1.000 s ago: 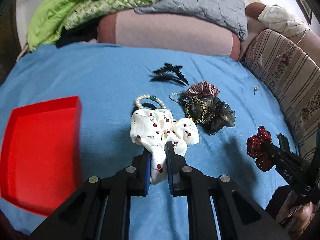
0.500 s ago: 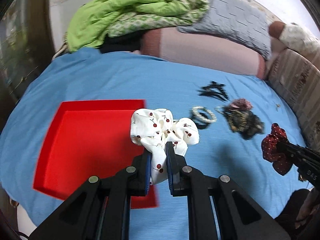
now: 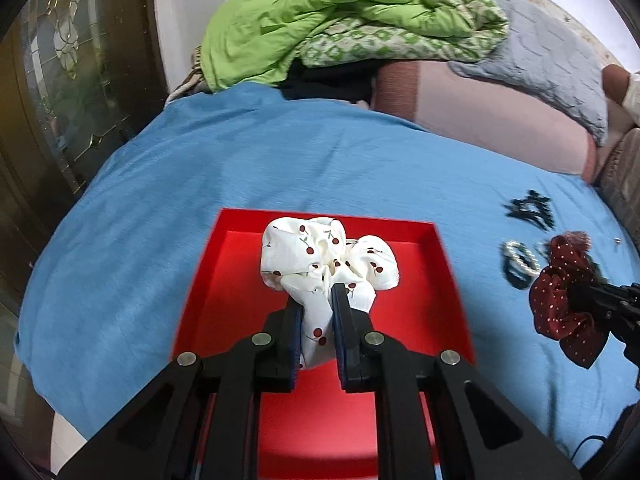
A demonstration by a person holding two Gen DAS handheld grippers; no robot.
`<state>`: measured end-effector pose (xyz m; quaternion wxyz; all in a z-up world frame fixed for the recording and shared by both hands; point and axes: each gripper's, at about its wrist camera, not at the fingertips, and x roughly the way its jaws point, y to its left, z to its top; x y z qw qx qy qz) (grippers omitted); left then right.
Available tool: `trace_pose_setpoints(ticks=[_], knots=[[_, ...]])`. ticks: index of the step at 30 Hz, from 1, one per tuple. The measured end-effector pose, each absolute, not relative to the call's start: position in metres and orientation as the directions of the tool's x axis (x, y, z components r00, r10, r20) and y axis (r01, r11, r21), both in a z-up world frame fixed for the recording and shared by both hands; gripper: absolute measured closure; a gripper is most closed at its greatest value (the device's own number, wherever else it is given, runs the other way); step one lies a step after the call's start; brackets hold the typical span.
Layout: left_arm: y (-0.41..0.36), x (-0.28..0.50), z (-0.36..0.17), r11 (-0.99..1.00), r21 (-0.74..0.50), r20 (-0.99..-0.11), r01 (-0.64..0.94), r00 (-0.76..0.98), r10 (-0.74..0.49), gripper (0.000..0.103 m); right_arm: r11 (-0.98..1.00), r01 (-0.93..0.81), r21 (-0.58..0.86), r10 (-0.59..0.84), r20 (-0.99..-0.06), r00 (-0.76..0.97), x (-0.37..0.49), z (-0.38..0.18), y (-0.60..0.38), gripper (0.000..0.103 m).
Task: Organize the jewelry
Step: 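Carry both held scrunchies over the red tray with both tools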
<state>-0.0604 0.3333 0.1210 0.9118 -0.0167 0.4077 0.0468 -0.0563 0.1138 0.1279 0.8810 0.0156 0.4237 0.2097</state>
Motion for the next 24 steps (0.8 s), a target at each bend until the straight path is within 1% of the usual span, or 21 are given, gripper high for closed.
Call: trace_pose_setpoints(ticks=[8, 13, 22, 24], knots=[[0.36, -0.024, 0.099, 0.992, 0.023, -0.776, -0.123, 0.623, 0.095, 0.09, 0.893, -0.426, 0.147, 0.374, -0.769, 0.519, -0.012, 0.108, 0.18, 0.086], [0.375, -0.003, 0.084, 0.988, 0.037, -0.795, -0.151, 0.594, 0.12, 0.089, 0.894, -0.43, 0.124, 0.349, -0.795, 0.496, 0.017, 0.087, 0.207, 0.085], [0.396, 0.015, 0.065, 0.981, 0.029, -0.821, -0.19, 0.556, 0.132, 0.088, 0.902, -0.412, 0.13, 0.324, -0.836, 0.444, 0.049, 0.05, 0.229, 0.084], [0.395, 0.015, 0.065, 0.981, 0.034, -0.818, -0.192, 0.559, 0.138, 0.085, 0.902, -0.412, 0.131, 0.323, -0.837, 0.442, 0.05, 0.047, 0.23, 0.084]])
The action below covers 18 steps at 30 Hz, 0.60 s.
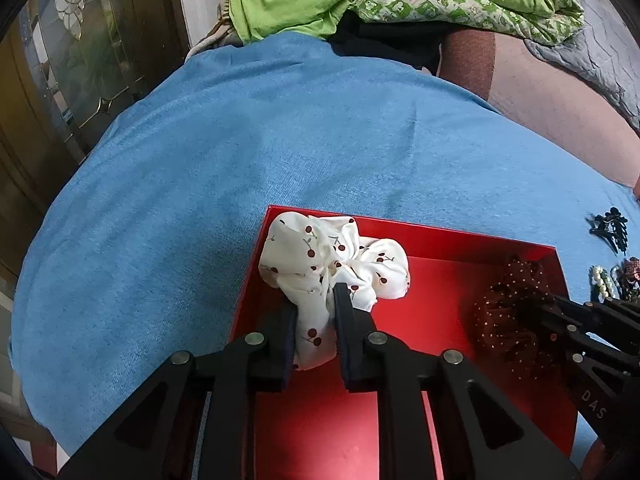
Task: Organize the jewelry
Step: 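Open both tools to drop the scrunchies into the red tray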
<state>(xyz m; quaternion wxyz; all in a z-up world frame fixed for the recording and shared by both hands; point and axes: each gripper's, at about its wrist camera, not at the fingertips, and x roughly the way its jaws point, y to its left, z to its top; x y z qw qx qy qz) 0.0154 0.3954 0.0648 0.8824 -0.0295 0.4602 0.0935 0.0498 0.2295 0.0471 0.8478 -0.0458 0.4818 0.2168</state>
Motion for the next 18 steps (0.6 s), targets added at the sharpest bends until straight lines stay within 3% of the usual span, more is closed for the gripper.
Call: trace_pose_setpoints(ticks=[3, 7, 8, 12, 15, 18], knots=[[0.395, 0.015, 0.066, 0.98, 0.033, -0.816, -0.194, 0.562, 0.139, 0.076, 0.9, -0.417, 0.125, 0.323, -0.834, 0.448, 0.049, 0.047, 0.231, 0.081], [0.396, 0.01, 0.074, 0.979, 0.028, -0.803, -0.204, 0.579, 0.143, 0.061, 0.897, -0.425, 0.124, 0.331, -0.825, 0.458, 0.044, 0.048, 0.231, 0.053], [0.396, 0.008, 0.077, 0.978, 0.028, -0.799, -0.207, 0.583, 0.146, 0.058, 0.896, -0.426, 0.123, 0.333, -0.822, 0.462, 0.043, 0.05, 0.231, 0.05], [0.393, -0.004, 0.095, 0.974, 0.029, -0.779, -0.225, 0.605, 0.163, 0.045, 0.89, -0.437, 0.134, 0.351, -0.812, 0.467, 0.036, 0.059, 0.229, 0.048], [0.389, -0.014, 0.107, 0.971, 0.045, -0.764, -0.234, 0.618, 0.185, 0.041, 0.886, -0.441, 0.14, 0.366, -0.796, 0.482, 0.027, 0.07, 0.223, 0.038], [0.381, -0.028, 0.123, 0.969, 0.066, -0.743, -0.24, 0.636, 0.208, 0.039, 0.885, -0.447, 0.132, 0.37, -0.782, 0.501, 0.015, 0.08, 0.217, 0.037]])
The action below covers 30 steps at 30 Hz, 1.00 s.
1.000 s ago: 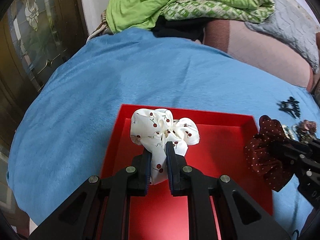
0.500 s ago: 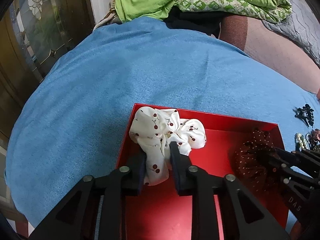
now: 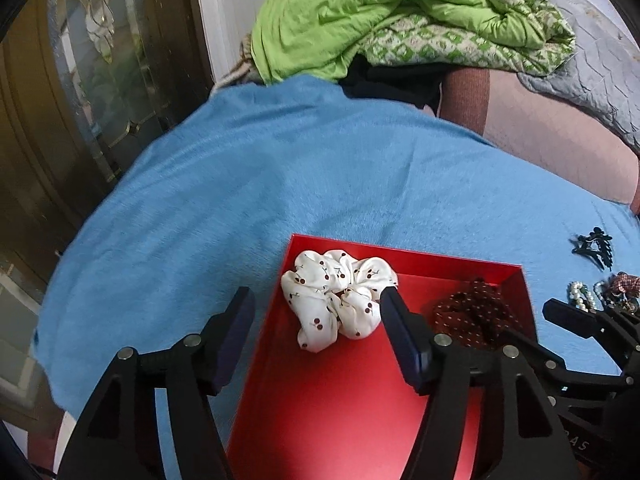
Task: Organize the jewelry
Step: 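Open both tools to drop the scrunchies into the red tray, then grasp the pearl bracelet with the left tool while the right grasps the red plaid scrunchie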
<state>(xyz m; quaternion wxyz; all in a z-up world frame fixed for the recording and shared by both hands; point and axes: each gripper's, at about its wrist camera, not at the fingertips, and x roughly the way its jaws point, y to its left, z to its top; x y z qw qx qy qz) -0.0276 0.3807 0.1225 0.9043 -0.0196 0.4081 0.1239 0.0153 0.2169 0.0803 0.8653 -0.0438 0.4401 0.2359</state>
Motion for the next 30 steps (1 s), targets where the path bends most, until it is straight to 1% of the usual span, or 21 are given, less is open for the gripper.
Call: trace_pose_setpoints(ticks=[5, 8, 14, 25, 30], knots=[[0.363, -0.046, 0.141, 0.97, 0.083, -0.714, -0.227, 0.666, 0.217, 0.034, 0.888, -0.438, 0.139, 0.378, -0.764, 0.523, -0.007, 0.094, 0.195, 0.036], [0.347, -0.055, 0.148, 0.975, 0.074, -0.708, -0.21, 0.677, 0.2, 0.033, 0.894, -0.423, 0.15, 0.379, -0.757, 0.532, -0.023, 0.099, 0.177, 0.036], [0.305, -0.065, 0.147, 0.991, 0.011, -0.731, -0.132, 0.675, 0.099, 0.033, 0.915, -0.366, 0.167, 0.358, -0.754, 0.551, -0.055, 0.097, 0.123, 0.035], [0.206, -0.056, 0.133, 0.998, 0.001, -0.76, 0.062, 0.649, -0.04, 0.033, 0.978, -0.141, 0.151, 0.206, -0.774, 0.599, -0.089, 0.079, -0.02, 0.035], [0.179, -0.04, 0.121, 0.995, -0.012, -0.781, 0.097, 0.62, -0.07, 0.033, 0.984, -0.029, 0.175, 0.155, -0.773, 0.615, -0.088, 0.074, -0.074, 0.035]])
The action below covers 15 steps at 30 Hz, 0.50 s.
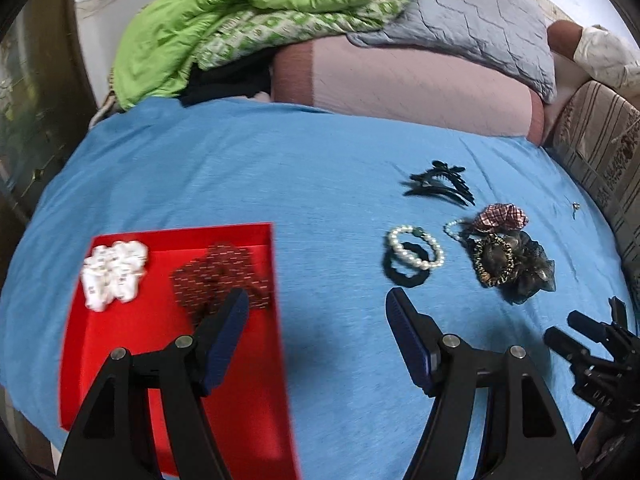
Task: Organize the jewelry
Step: 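Grasp the pearl bracelet with the left tool while the right grasps the red plaid scrunchie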
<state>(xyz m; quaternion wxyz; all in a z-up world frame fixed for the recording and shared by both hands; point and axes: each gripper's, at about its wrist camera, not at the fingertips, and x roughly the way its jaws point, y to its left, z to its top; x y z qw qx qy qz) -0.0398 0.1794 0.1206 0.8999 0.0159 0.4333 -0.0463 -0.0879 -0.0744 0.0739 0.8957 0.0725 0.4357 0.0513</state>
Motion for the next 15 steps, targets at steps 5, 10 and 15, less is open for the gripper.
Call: trace_pose_setpoints(ticks=[5, 10, 15], knots=[[0.161, -0.013, 0.106, 0.992, -0.047, -0.806, 0.117, 0.582, -0.107, 0.033, 0.979, 0.027, 0.201, 0.139, -0.765, 0.628, -0.083, 0.07, -0.105, 0.035], [0.143, 0.023, 0.09, 0.988, -0.07, -0.824, 0.134, 0.55, -0.133, 0.033, 0.974, 0.029, 0.223, 0.154, -0.756, 0.636, -0.071, 0.068, -0.115, 0.035], [0.124, 0.06, 0.074, 0.984, -0.083, -0.841, 0.159, 0.519, -0.155, 0.035, 0.973, 0.061, 0.222, 0.133, -0.757, 0.64, -0.055, 0.062, -0.126, 0.035]])
